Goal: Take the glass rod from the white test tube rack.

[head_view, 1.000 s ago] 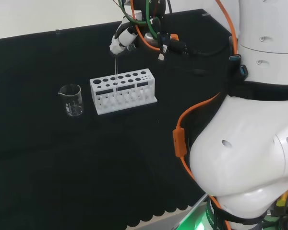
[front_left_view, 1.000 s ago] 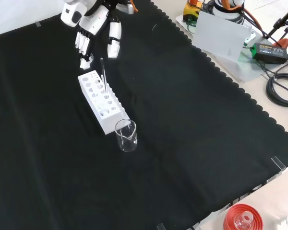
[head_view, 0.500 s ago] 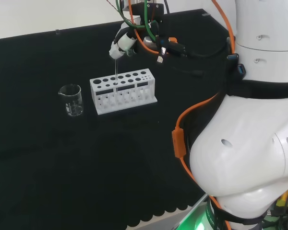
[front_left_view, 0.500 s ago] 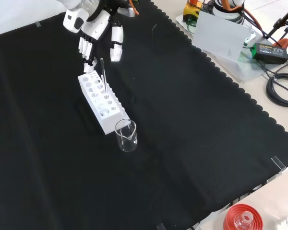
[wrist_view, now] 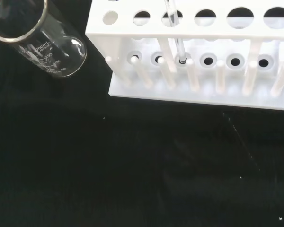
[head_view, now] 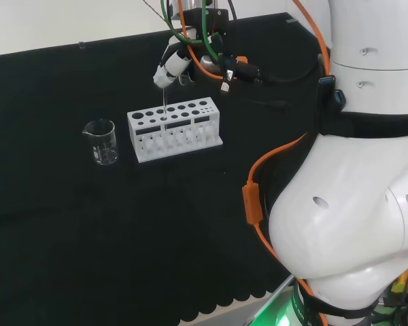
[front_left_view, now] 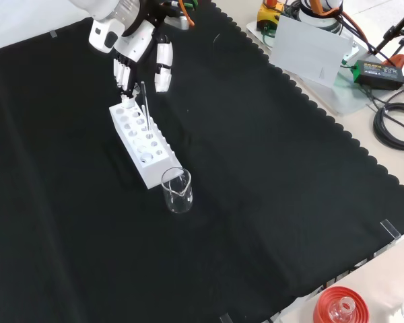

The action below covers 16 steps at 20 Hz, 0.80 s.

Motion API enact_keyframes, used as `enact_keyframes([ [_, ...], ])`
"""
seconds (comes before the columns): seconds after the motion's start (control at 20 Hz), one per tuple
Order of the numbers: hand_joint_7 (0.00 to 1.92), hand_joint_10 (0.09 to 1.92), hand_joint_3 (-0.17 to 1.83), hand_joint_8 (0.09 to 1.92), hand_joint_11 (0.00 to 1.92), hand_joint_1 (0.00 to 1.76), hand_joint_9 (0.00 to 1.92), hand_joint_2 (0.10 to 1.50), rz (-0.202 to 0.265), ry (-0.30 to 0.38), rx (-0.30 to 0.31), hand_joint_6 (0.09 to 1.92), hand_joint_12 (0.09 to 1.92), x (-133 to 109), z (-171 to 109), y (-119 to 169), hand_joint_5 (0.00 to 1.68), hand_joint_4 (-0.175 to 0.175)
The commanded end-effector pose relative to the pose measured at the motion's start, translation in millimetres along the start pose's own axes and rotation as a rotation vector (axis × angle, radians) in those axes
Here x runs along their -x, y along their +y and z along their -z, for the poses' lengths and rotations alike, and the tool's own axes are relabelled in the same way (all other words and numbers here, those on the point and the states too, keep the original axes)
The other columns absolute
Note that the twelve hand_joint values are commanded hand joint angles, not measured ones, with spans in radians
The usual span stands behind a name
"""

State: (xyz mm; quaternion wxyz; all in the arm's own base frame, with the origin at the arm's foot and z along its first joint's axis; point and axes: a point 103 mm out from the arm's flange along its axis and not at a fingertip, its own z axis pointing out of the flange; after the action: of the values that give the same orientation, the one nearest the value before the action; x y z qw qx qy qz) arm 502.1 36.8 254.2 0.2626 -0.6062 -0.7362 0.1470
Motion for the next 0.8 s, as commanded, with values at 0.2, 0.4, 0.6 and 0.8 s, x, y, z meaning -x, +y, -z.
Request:
enact_keyframes([
  [0.2, 0.47, 0.81, -0.17, 0.83, 0.71, 0.6, 0.76, 1.11, -0.012, -0.005, -0.006, 0.09, 1.31, -3.2, 0.1, 4.1, 0.55, -0.093],
  [0.4, 0.64, 0.76, -0.17, 0.82, 0.83, 0.65, 0.87, 1.12, -0.014, -0.004, 0.015, 0.14, 1.26, -4.1, 0.1, 8.5, 0.63, -0.132],
  [0.6, 0.77, 0.72, -0.17, 0.81, 0.94, 0.72, 0.98, 1.1, -0.002, 0.0, 0.045, 0.41, 1.22, -5.3, 1.3, 12.2, 0.62, -0.166],
  [0.8, 0.83, 0.71, -0.17, 0.82, 1.01, 0.79, 1.04, 1.1, 0.003, -0.029, 0.051, 0.61, 1.2, -12.3, 1.1, 21.2, 0.63, -0.175],
])
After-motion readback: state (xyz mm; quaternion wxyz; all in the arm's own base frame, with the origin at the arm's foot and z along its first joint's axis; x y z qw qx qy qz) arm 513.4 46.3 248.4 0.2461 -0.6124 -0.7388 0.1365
